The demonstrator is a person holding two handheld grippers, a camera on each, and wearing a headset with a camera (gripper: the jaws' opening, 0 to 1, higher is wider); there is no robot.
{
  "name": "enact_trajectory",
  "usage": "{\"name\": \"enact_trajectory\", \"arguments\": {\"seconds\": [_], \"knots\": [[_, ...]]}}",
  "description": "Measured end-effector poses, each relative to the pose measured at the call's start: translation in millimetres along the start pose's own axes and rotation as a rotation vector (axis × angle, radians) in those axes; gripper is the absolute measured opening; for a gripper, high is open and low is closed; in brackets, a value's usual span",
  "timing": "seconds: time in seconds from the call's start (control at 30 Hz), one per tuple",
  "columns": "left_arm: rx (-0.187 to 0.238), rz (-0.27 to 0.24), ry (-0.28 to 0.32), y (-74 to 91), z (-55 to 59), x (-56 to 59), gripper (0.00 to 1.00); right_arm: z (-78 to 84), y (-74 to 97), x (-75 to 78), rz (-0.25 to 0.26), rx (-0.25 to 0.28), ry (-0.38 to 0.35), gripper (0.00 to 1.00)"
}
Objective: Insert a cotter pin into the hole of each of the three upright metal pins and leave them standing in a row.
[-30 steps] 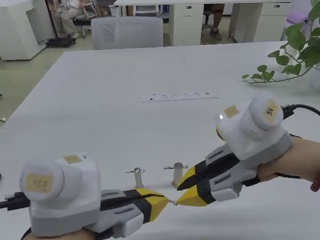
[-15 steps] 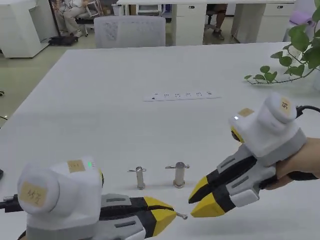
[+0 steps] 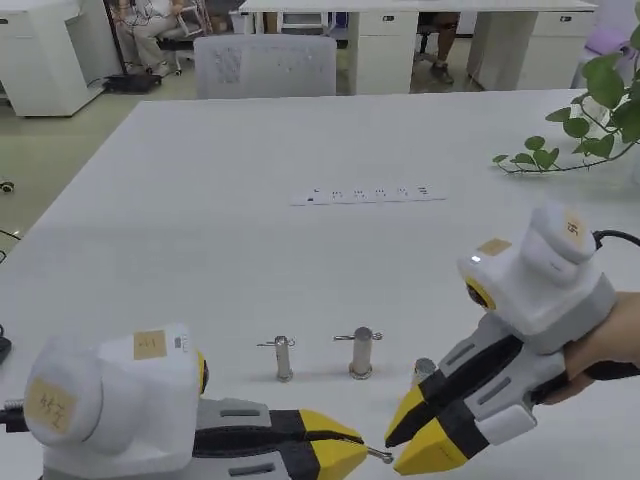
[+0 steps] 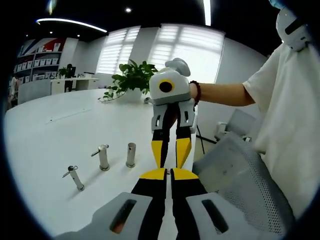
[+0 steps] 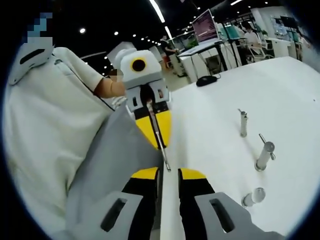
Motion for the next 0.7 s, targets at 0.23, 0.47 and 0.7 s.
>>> {"name": "enact_trajectory", "arguments": {"seconds": [0.23,0.47,0.7], "knots": [[0.015,0.021,-0.006,0.4,-3.5,5.3,0.00,1.9,-0.8,-4.1,-0.041,0.004,-0.010,0.15],[0.029,0.044,-0.013,0.2,-6.5,11.1,0.00,1.8,-0.3,-8.3,-0.070,0.013,-0.011,0.13],[0.033,0.054,-0.017,0.2,-7.4,13.3,0.00,1.0,0.1,-11.3,-0.086,0.023,-0.009,0.08]]}}
Point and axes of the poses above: the centre of the closed fingertips' face, and the gripper's own axes: y roughly backward along the fingers, x roughly to its right, z roughly out of its underside, the point moved 1 cm from there along y, roughly backward along the fingers, and after that the axes turned 12 degrees about -y, right-handed, at the moved point
